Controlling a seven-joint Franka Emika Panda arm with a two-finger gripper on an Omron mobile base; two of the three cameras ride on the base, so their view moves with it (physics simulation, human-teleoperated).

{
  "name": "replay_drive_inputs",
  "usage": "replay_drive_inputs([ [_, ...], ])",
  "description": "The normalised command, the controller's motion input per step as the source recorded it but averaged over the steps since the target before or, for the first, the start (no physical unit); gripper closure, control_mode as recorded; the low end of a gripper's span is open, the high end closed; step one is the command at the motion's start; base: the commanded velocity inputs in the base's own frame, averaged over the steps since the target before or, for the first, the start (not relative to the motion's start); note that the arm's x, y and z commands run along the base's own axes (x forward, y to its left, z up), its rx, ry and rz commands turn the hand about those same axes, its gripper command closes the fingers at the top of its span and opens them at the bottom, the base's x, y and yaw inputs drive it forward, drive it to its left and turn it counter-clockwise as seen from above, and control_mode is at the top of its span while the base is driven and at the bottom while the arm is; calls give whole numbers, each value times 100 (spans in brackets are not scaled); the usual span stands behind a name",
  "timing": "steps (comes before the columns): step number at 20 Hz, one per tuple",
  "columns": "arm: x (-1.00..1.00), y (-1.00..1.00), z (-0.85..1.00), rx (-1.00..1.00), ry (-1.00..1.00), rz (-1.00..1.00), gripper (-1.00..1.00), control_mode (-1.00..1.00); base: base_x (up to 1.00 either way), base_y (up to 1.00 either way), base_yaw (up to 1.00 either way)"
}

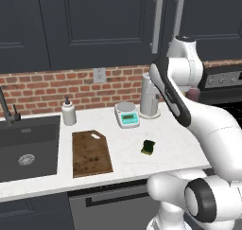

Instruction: Pick up the sponge from the counter and clean the cutting board by briefly scrubbing or pressing down on the cutting board. Once finished, release the sponge.

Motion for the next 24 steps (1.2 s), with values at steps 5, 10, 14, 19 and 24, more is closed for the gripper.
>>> replay_drive_inputs([
  [5, -31, -4, 0, 0, -4, 0, -100, -100, 0, 0, 0],
  [10, -76, -22, -5, 0, -7, -7, -100, -100, 0, 0, 0],
  [14, -56, -2, -28, 1, -16, -13, -100, -100, 0, 0, 0],
  [19, -19, 0, -48, 14, -8, -17, -100, -100, 0, 0, 0],
  [24, 4, 2, -49, 18, 21, -22, -100, -100, 0, 0, 0],
])
